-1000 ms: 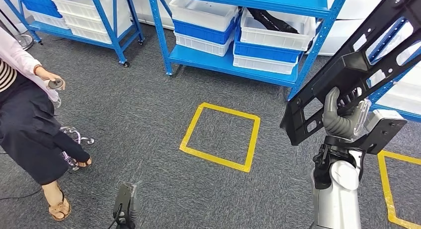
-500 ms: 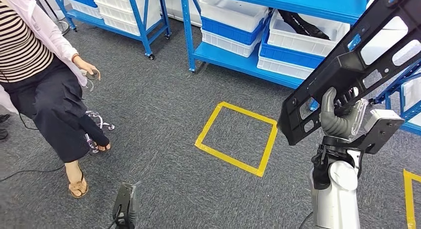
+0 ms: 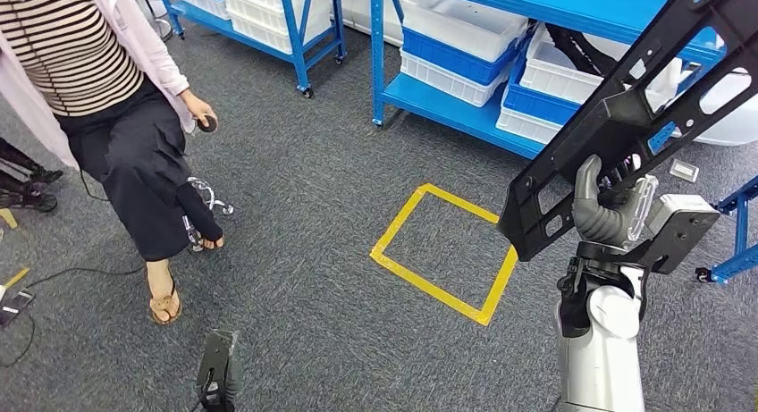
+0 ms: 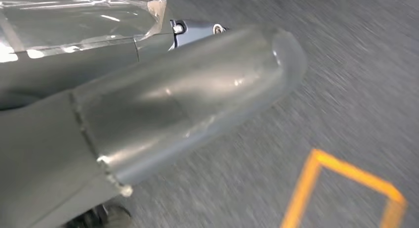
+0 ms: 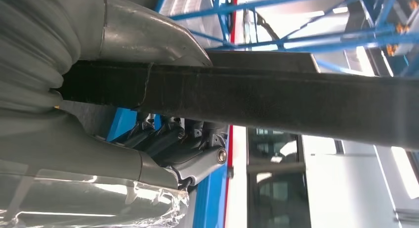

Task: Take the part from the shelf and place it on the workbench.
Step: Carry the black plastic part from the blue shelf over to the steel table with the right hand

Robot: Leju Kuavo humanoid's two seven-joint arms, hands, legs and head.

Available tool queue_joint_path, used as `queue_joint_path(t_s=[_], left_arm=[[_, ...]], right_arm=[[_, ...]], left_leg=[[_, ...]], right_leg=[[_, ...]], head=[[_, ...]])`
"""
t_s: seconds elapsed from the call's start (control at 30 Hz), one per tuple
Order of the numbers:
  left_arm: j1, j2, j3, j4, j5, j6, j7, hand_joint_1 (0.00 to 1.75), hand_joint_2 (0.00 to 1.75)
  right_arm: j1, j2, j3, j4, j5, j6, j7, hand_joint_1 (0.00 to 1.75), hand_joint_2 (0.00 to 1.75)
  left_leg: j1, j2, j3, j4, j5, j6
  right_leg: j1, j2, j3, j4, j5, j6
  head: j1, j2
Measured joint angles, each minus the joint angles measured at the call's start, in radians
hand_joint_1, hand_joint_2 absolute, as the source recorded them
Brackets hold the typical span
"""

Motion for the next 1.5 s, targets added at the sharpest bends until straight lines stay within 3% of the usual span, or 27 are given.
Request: queue_joint_path(t_s=[0.07, 0.1, 0.17, 0.23, 0.27, 0.3, 0.33, 0.4, 0.43, 0.5, 0.57, 0.63, 0.7, 0.77, 0.8, 0.87, 0.93, 1.0, 1.07, 1.13, 1.17, 1.23, 1.3, 1.37, 1.43, 1.5], left_arm=[[0.005, 0.005, -0.001, 0.005, -0.011, 0.051, 0.077, 0.0, 0.0], [0.009, 0.009, -0.001, 0.009, -0.02, 0.075, 0.131, 0.0, 0.0], [0.019, 0.015, -0.004, 0.018, -0.044, 0.117, 0.241, 0.0, 0.0], [0.035, 0.021, -0.014, 0.028, -0.074, 0.147, 0.331, 0.0, 0.0], [0.045, 0.023, -0.021, 0.033, -0.089, 0.158, 0.367, 0.0, 0.0], [0.057, 0.025, -0.027, 0.038, -0.101, 0.166, 0.397, 0.0, 0.0], [0.068, 0.027, -0.035, 0.043, -0.116, 0.173, 0.423, 0.0, 0.0], [0.084, 0.031, -0.054, 0.05, -0.153, 0.188, 0.47, 0.0, 0.0], [0.088, 0.033, -0.066, 0.053, -0.175, 0.196, 0.493, 0.0, 0.0], [0.097, 0.037, -0.091, 0.06, -0.207, 0.207, 0.538, 0.0, 0.0], [0.109, 0.042, -0.108, 0.066, -0.217, 0.209, 0.566, 0.0, 0.0], [0.121, 0.045, -0.117, 0.069, -0.215, 0.203, 0.573, 0.0, 0.0], [0.126, 0.046, -0.123, 0.072, -0.214, 0.195, 0.572, 0.0, 0.0], [0.129, 0.045, -0.127, 0.075, -0.217, 0.194, 0.577, 0.0, 0.0], [0.131, 0.046, -0.13, 0.076, -0.221, 0.197, 0.583, 0.0, 0.0], [0.135, 0.047, -0.134, 0.078, -0.231, 0.208, 0.598, 0.0, 0.0], [0.136, 0.046, -0.138, 0.079, -0.237, 0.22, 0.604, 0.0, 0.0], [0.134, 0.044, -0.143, 0.079, -0.24, 0.228, 0.605, 0.0, 0.0], [0.135, 0.044, -0.147, 0.081, -0.243, 0.232, 0.606, 0.0, 0.0], [0.137, 0.044, -0.149, 0.082, -0.253, 0.234, 0.61, 0.0, 0.0], [0.137, 0.045, -0.151, 0.082, -0.262, 0.234, 0.613, 0.0, 0.0], [0.137, 0.046, -0.16, 0.082, -0.28, 0.234, 0.624, 0.0, 0.0], [0.14, 0.045, -0.17, 0.083, -0.288, 0.233, 0.637, 0.0, 0.0], [0.144, 0.045, -0.174, 0.083, -0.289, 0.233, 0.648, 0.0, 0.0], [0.147, 0.046, -0.175, 0.084, -0.289, 0.233, 0.654, 0.0, 0.0], [0.148, 0.047, -0.176, 0.084, -0.289, 0.233, 0.656, 0.0, 0.0]], right_arm=[[-0.002, 0.008, 0.002, 0.0, 0.008, 0.003, -0.001, 1.75, 1.75], [-0.003, 0.011, 0.003, 0.0, 0.014, 0.004, -0.001, 1.75, 1.75], [-0.003, 0.013, 0.004, -0.002, 0.028, 0.001, 0.001, 1.75, 1.75], [0.004, 0.012, 0.004, -0.005, 0.043, -0.005, 0.004, 1.75, 1.75], [0.009, 0.012, 0.004, -0.008, 0.048, -0.008, 0.006, 1.75, 1.75], [0.014, 0.011, 0.004, -0.012, 0.051, -0.01, 0.006, 1.75, 1.75], [0.017, 0.011, 0.004, -0.017, 0.054, -0.012, 0.007, 1.75, 1.75], [0.019, 0.011, 0.004, -0.028, 0.058, -0.013, 0.007, 1.75, 1.75], [0.019, 0.011, 0.004, -0.033, 0.06, -0.014, 0.007, 1.75, 1.75], [0.021, 0.011, 0.004, -0.04, 0.064, -0.014, 0.007, 1.75, 1.75], [0.023, 0.012, 0.006, -0.045, 0.067, -0.015, 0.007, 1.75, 1.75], [0.026, 0.013, 0.007, -0.054, 0.07, -0.018, 0.006, 1.75, 1.75], [0.033, 0.013, 0.006, -0.064, 0.073, -0.02, 0.005, 1.75, 1.75], [0.044, 0.013, 0.004, -0.071, 0.076, -0.021, 0.005, 1.75, 1.75], [0.05, 0.013, 0.003, -0.074, 0.076, -0.022, 0.004, 1.75, 1.75], [0.058, 0.012, 0.002, -0.077, 0.077, -0.022, 0.003, 1.75, 1.75], [0.062, 0.012, 0.002, -0.078, 0.077, -0.022, 0.002, 1.75, 1.75], [0.064, 0.012, 0.002, -0.08, 0.078, -0.022, 0.0, 1.75, 1.75], [0.066, 0.011, 0.003, -0.08, 0.08, -0.021, -0.003, 1.75, 1.75], [0.068, 0.011, 0.004, -0.08, 0.08, -0.021, -0.006, 1.75, 1.75], [0.069, 0.01, 0.004, -0.08, 0.08, -0.021, -0.008, 1.75, 1.75], [0.075, 0.007, 0.004, -0.08, 0.08, -0.02, -0.009, 1.75, 1.75], [0.082, 0.005, 0.004, -0.077, 0.08, -0.02, -0.009, 1.75, 1.75], [0.084, 0.004, 0.004, -0.075, 0.08, -0.02, -0.01, 1.75, 1.75], [0.083, 0.004, 0.004, -0.075, 0.078, -0.02, -0.011, 1.75, 1.75], [0.083, 0.004, 0.004, -0.075, 0.077, -0.02, -0.011, 1.75, 1.75]], left_leg=[[0.0, -0.02, -0.002, -0.006, 0.006, 0.011], [0.002, -0.029, 0.0, -0.01, 0.011, 0.018], [0.007, -0.047, 0.001, -0.016, 0.019, 0.031], [0.006, -0.071, -0.002, -0.016, 0.022, 0.035], [0.006, -0.083, -0.002, -0.016, 0.023, 0.036], [0.006, -0.096, -0.003, -0.015, 0.023, 0.036], [0.006, -0.109, -0.003, -0.014, 0.023, 0.035], [0.005, -0.134, -0.004, -0.011, 0.025, 0.031], [0.004, -0.145, -0.005, -0.009, 0.025, 0.028], [0.002, -0.161, -0.012, -0.007, 0.028, 0.019], [0.005, -0.166, -0.018, -0.006, 0.03, 0.008], [0.006, -0.133, -0.035, 0.027, 0.005, -0.003], [0.011, -0.09, -0.086, 0.136, -0.056, -0.014], [0.021, -0.077, -0.142, 0.254, -0.102, -0.024], [0.025, -0.073, -0.15, 0.272, -0.101, -0.028], [0.033, -0.057, -0.107, 0.195, -0.055, -0.033], [0.034, -0.016, -0.036, 0.063, -0.01, -0.034], [0.027, 0.002, -0.008, 0.008, -0.002, -0.027], [0.018, -0.022, -0.009, 0.006, 0.0, -0.013], [0.016, -0.044, -0.007, -0.001, 0.006, 0.004], [0.018, -0.054, -0.006, -0.004, 0.009, 0.012], [0.018, -0.076, -0.007, -0.005, 0.011, 0.022], [0.014, -0.104, -0.007, -0.004, 0.011, 0.025], [0.012, -0.128, -0.007, -0.004, 0.012, 0.026], [0.012, -0.148, -0.006, -0.003, 0.013, 0.025], [0.009, -0.167, -0.008, -0.001, 0.014, 0.021]], right_leg=[[0.001, -0.009, -0.001, 0.002, -0.004, 0.008], [0.0, 0.004, -0.007, 0.015, -0.013, 0.011], [-0.003, 0.046, -0.047, 0.101, -0.059, 0.007], [-0.003, 0.073, -0.106, 0.235, -0.113, 0.001], [-0.002, 0.077, -0.127, 0.279, -0.125, 0.003], [-0.002, 0.079, -0.13, 0.286, -0.122, 0.008], [-0.003, 0.083, -0.113, 0.252, -0.103, 0.015], [-0.007, 0.107, -0.047, 0.113, -0.049, 0.027], [-0.009, 0.119, -0.018, 0.052, -0.029, 0.028], [-0.008, 0.132, 0.005, 0.002, -0.016, 0.022], [-0.01, 0.116, 0.008, -0.001, -0.01, 0.011], [-0.017, 0.101, 0.011, -0.005, -0.006, -0.003], [-0.017, 0.083, 0.012, -0.006, -0.006, -0.013], [-0.014, 0.061, 0.013, -0.006, -0.008, -0.016], [-0.014, 0.05, 0.013, -0.006, -0.008, -0.016], [-0.016, 0.031, 0.014, -0.006, -0.011, -0.013], [-0.013, 0.015, 0.017, -0.004, -0.016, -0.004], [-0.004, 0.0, 0.02, -0.005, -0.021, 0.007], [-0.001, -0.015, 0.023, -0.008, -0.023, 0.02], [-0.006, 0.007, 0.013, 0.019, -0.043, 0.029], [-0.009, 0.03, -0.007, 0.06, -0.065, 0.028], [-0.01, 0.07, -0.072, 0.193, -0.12, 0.02], [-0.006, 0.081, -0.121, 0.283, -0.143, 0.021], [-0.003, 0.084, -0.112, 0.255, -0.118, 0.029], [-0.003, 0.103, -0.058, 0.137, -0.067, 0.037], [-0.003, 0.133, -0.009, 0.03, -0.026, 0.033]], head=[[0.0, 0.0], [0.0, 0.0], [0.002, 0.0], [0.003, 0.0], [0.003, 0.0], [0.004, 0.0], [0.003, 0.0], [0.004, 0.0], [0.004, 0.0], [0.004, 0.0], [0.004, 0.0], [0.0, 0.0], [-0.004, 0.0], [-0.004, 0.0], [-0.005, 0.0], [-0.005, 0.0], [-0.005, 0.0], [-0.002, 0.0], [0.001, 0.0], [0.003, 0.0], [0.004, 0.0], [0.007, 0.0], [0.008, 0.0], [0.008, 0.0], [0.008, 0.0], [0.008, 0.0]])
